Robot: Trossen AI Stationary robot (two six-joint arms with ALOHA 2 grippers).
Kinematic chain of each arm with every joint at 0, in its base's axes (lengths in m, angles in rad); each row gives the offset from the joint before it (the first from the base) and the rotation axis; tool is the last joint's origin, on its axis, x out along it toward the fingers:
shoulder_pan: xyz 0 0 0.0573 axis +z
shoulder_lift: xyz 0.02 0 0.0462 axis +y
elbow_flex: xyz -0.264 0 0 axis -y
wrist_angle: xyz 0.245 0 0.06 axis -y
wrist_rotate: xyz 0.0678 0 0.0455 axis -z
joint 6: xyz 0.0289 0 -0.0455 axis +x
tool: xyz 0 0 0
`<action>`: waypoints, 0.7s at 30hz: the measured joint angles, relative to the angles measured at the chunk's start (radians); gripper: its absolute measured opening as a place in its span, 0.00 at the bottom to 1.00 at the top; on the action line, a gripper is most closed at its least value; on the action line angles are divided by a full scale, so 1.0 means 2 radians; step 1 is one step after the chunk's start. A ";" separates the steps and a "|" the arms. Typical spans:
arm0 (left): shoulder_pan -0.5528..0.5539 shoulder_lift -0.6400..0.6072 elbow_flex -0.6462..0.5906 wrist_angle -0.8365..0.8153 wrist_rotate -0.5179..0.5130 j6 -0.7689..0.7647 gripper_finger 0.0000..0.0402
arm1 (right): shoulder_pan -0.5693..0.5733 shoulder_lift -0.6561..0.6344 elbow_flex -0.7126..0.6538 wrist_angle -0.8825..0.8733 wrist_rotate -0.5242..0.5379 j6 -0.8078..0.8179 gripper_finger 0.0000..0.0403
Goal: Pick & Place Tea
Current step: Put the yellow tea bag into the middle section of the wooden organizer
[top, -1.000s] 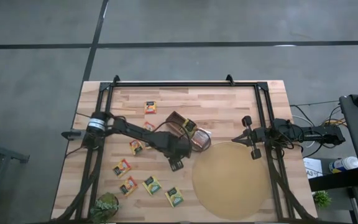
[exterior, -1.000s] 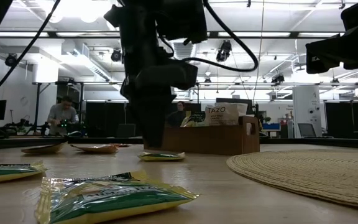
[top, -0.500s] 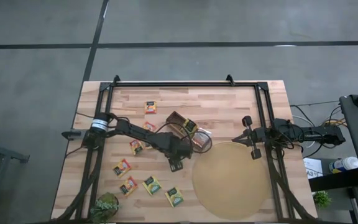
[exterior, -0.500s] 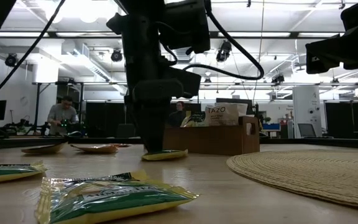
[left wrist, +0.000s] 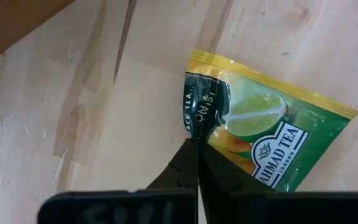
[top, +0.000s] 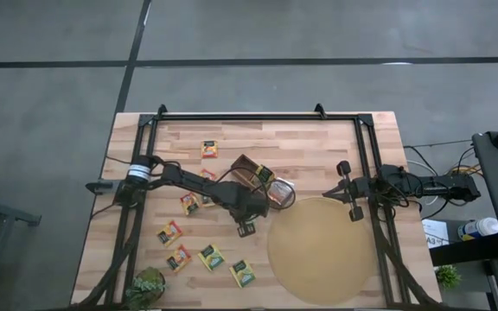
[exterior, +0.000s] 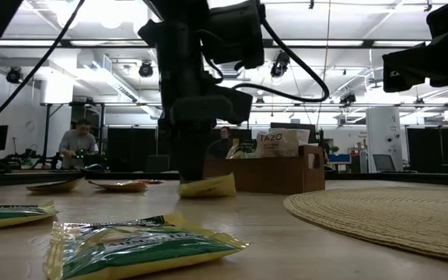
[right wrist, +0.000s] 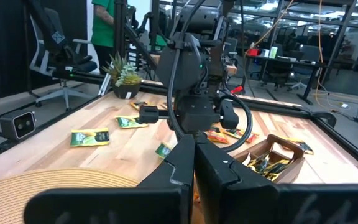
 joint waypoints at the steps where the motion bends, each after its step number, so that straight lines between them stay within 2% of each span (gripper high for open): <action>1: 0.001 -0.004 0.001 -0.002 0.000 -0.001 0.00 | 0.000 0.000 0.000 0.000 0.000 0.000 0.02; 8: 0.013 -0.032 0.008 -0.041 0.000 -0.002 0.00 | 0.000 0.000 0.000 0.000 0.000 0.000 0.02; 15: 0.015 -0.054 0.031 -0.123 -0.041 0.018 0.00 | 0.000 0.000 0.000 0.000 0.000 0.000 0.02; 21: 0.018 -0.076 0.044 -0.142 -0.073 0.044 0.00 | 0.000 0.000 0.000 0.000 0.000 0.000 0.02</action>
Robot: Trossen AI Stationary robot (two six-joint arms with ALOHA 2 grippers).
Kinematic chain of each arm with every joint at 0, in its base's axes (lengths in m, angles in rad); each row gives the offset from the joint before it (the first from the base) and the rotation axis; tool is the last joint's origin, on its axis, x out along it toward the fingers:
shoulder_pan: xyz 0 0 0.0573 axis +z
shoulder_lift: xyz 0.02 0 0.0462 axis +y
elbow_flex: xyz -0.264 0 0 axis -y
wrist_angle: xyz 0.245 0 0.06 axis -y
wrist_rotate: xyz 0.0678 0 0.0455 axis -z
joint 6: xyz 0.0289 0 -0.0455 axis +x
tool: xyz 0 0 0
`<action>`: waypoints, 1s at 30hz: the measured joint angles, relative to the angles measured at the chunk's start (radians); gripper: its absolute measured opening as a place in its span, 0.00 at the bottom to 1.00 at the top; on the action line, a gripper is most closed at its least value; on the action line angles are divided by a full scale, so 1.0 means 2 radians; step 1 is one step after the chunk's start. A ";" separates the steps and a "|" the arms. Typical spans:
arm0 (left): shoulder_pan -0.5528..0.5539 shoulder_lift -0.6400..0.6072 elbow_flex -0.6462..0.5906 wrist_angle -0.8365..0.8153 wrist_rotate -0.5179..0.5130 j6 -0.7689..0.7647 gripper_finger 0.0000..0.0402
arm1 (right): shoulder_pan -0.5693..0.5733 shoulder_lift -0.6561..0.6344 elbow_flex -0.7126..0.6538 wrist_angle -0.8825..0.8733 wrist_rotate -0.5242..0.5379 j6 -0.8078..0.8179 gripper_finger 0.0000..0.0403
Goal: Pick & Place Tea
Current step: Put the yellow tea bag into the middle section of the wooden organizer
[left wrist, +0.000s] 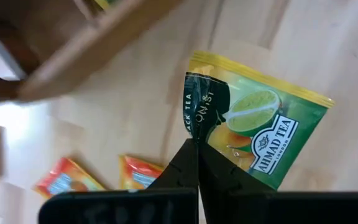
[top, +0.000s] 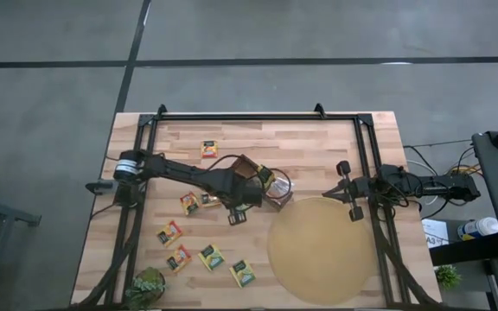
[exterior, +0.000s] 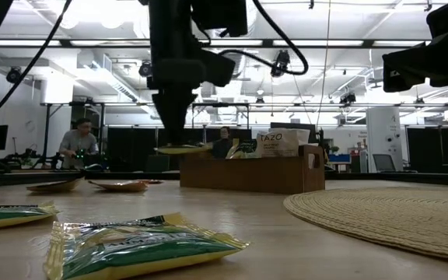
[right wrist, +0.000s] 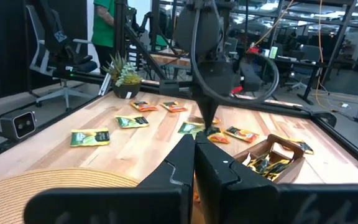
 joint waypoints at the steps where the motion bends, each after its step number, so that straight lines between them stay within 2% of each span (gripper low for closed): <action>1: 0.001 -0.004 0.000 0.000 -0.010 0.008 0.00 | 0.000 0.000 0.000 0.000 0.000 0.000 0.02; 5: 0.001 -0.024 0.002 0.000 -0.072 0.053 0.00 | 0.000 0.000 0.000 0.000 0.000 0.000 0.02; 8: 0.002 -0.036 0.002 0.010 -0.140 0.101 0.00 | 0.000 0.000 0.000 0.000 0.000 0.000 0.02; 12: 0.006 -0.048 0.002 0.062 -0.205 0.172 0.00 | 0.000 0.000 0.000 0.000 0.000 0.000 0.02; 20: 0.015 -0.046 -0.006 0.173 -0.221 0.269 0.00 | 0.000 0.000 0.000 0.000 0.000 0.000 0.02; 26: 0.020 -0.046 -0.051 0.273 -0.221 0.354 0.00 | 0.000 0.000 0.000 0.000 0.000 0.000 0.02; 30: 0.019 -0.046 -0.080 0.304 -0.221 0.378 0.00 | 0.000 0.000 0.000 0.000 0.000 0.000 0.02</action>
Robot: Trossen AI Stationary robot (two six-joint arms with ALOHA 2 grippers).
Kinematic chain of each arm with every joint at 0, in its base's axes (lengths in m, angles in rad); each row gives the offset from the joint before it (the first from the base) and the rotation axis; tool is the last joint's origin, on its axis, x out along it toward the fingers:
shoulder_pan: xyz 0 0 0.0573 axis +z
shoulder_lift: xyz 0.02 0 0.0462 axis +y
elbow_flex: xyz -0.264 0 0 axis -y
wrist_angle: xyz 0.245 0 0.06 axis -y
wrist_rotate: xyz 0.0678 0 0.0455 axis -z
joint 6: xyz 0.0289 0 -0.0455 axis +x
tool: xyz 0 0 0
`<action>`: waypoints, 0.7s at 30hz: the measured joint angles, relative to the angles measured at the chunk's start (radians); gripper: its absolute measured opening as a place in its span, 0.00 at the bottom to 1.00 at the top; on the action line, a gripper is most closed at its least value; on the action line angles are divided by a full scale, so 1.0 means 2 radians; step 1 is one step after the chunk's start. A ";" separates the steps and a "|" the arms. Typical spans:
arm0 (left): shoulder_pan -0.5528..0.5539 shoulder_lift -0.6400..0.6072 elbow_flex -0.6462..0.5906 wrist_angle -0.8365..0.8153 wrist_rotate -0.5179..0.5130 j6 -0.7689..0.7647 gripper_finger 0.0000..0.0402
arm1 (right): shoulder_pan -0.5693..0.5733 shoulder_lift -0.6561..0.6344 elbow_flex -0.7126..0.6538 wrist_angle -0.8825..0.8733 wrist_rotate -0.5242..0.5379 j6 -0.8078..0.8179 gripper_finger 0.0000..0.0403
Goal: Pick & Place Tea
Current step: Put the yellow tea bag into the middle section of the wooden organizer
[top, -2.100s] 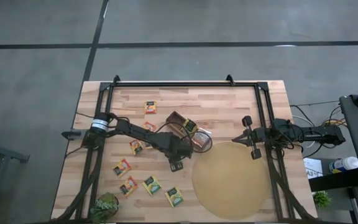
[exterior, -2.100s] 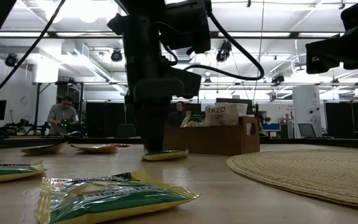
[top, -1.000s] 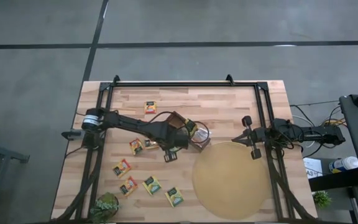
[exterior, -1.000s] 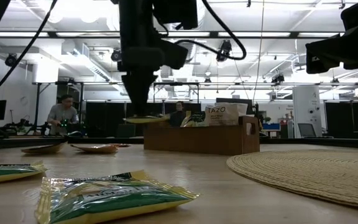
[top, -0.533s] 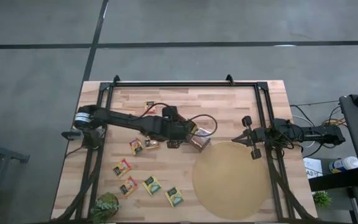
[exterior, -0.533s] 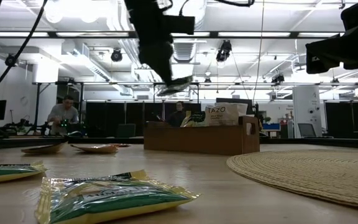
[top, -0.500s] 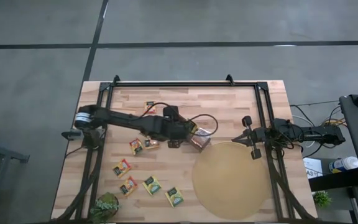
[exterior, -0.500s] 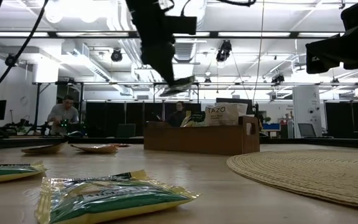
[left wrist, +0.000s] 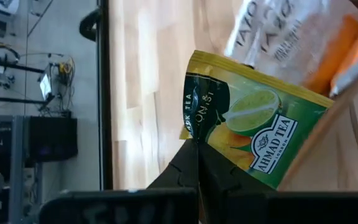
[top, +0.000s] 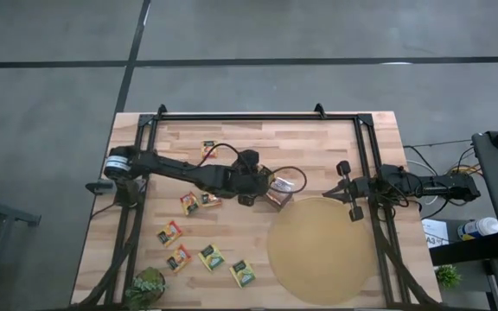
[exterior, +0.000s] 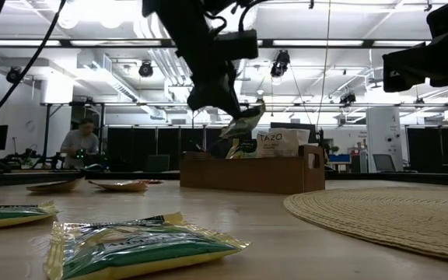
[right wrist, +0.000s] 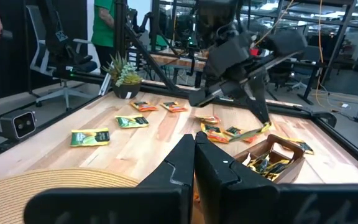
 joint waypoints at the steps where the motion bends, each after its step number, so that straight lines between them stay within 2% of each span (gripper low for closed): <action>1: 0.000 0.000 -0.005 0.001 0.000 0.003 0.00 | 0.000 0.000 0.000 0.000 0.000 0.000 0.02; 4: 0.001 -0.001 -0.020 0.014 0.000 0.008 0.00 | 0.000 0.000 0.000 0.000 0.000 0.000 0.02; 11: 0.002 -0.002 -0.066 0.104 -0.002 0.038 0.00 | 0.000 0.000 0.000 0.000 0.000 0.000 0.02; 21: 0.002 -0.002 -0.095 0.157 -0.017 0.065 0.00 | 0.000 0.000 0.000 0.000 0.000 0.000 0.02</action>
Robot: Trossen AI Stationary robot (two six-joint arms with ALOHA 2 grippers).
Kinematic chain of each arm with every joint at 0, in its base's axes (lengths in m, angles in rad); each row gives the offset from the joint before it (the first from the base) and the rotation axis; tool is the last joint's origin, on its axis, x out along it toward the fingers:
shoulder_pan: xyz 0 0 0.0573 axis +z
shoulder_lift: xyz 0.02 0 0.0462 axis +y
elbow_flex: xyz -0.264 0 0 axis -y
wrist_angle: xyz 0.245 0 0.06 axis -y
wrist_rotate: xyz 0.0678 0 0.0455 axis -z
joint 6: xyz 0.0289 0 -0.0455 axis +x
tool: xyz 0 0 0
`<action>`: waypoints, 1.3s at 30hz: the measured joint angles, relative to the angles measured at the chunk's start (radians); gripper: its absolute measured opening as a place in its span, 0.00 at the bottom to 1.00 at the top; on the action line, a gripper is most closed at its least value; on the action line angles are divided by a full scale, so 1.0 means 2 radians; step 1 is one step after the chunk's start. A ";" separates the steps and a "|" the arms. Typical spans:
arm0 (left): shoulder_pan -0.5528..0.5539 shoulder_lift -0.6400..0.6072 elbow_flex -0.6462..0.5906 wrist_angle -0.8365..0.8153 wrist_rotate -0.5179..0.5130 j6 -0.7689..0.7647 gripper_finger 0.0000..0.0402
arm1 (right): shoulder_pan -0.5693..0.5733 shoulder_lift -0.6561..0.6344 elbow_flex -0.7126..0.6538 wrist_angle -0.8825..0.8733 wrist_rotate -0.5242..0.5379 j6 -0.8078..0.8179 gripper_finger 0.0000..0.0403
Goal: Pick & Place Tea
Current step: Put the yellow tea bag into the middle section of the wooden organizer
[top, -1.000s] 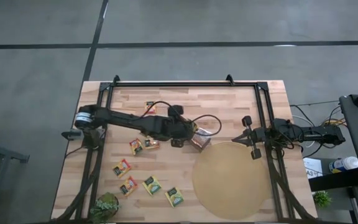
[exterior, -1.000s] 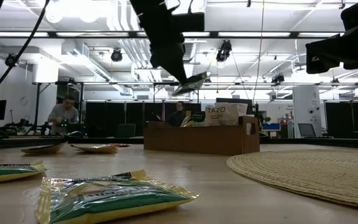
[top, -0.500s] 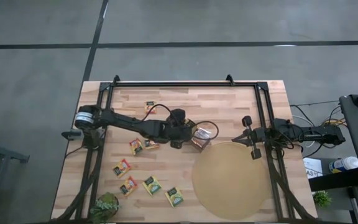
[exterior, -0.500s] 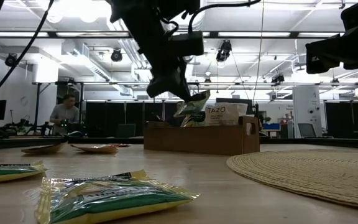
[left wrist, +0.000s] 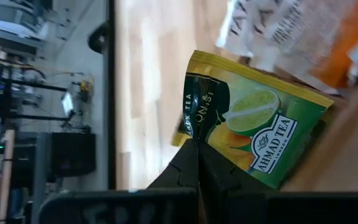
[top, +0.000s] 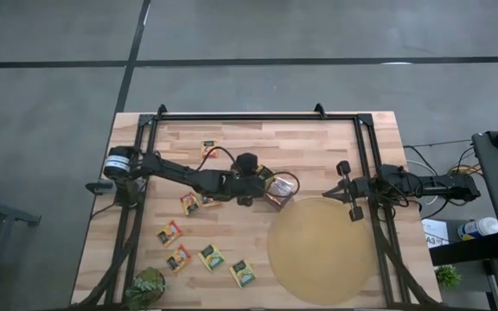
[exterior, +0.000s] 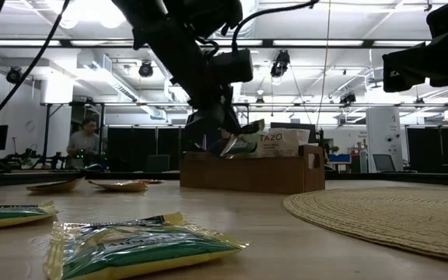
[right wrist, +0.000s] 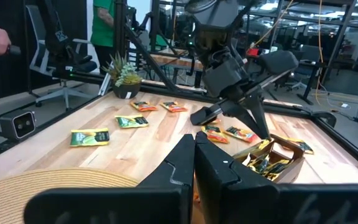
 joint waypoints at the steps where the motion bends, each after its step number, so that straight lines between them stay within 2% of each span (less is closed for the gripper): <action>1: 0.000 0.000 -0.001 0.009 -0.004 0.006 0.00 | 0.000 0.000 0.000 0.000 0.000 0.000 0.02; 12: 0.001 -0.001 -0.019 0.050 -0.019 0.022 0.00 | 0.000 0.000 0.000 0.000 0.000 0.000 0.02; 22: 0.001 -0.001 -0.027 0.051 -0.023 0.020 0.00 | 0.000 0.000 0.000 0.000 0.000 0.000 0.02; 39: 0.001 -0.001 -0.027 0.058 0.013 0.021 0.00 | 0.000 0.000 0.000 0.000 0.000 0.000 0.02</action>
